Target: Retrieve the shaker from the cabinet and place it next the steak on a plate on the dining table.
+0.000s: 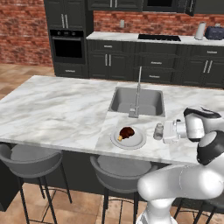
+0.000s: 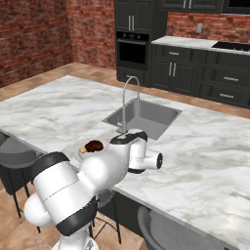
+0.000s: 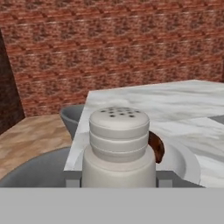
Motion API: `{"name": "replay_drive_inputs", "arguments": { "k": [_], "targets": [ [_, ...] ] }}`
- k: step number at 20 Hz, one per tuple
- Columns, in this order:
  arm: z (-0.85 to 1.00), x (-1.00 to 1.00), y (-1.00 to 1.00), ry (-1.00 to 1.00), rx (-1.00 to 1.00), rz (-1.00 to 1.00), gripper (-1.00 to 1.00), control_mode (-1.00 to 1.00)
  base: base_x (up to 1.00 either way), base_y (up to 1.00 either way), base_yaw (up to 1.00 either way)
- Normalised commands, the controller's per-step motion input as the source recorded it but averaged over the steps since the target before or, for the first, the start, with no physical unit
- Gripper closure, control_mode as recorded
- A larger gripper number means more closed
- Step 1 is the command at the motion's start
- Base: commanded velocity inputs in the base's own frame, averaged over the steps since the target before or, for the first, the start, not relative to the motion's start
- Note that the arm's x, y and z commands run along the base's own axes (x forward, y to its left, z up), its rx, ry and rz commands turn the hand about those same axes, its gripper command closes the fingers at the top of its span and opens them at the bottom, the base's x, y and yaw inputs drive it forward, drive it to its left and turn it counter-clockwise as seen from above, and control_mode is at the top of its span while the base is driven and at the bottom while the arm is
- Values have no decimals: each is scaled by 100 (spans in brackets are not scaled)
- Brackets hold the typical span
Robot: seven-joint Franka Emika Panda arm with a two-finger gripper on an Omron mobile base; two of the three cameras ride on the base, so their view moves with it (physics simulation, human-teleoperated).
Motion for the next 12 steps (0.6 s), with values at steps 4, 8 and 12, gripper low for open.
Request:
{"name": "replay_drive_inputs", "arguments": {
  "k": [4,8,12],
  "targets": [
    [-11,9,-10,0,0,6,100,-100,0,0,0],
    [-21,11,-2,2,0,6,100,-100,0,0,0],
    [-30,6,0,1,0,3,100,-100,0,0,0]
  ]
}}
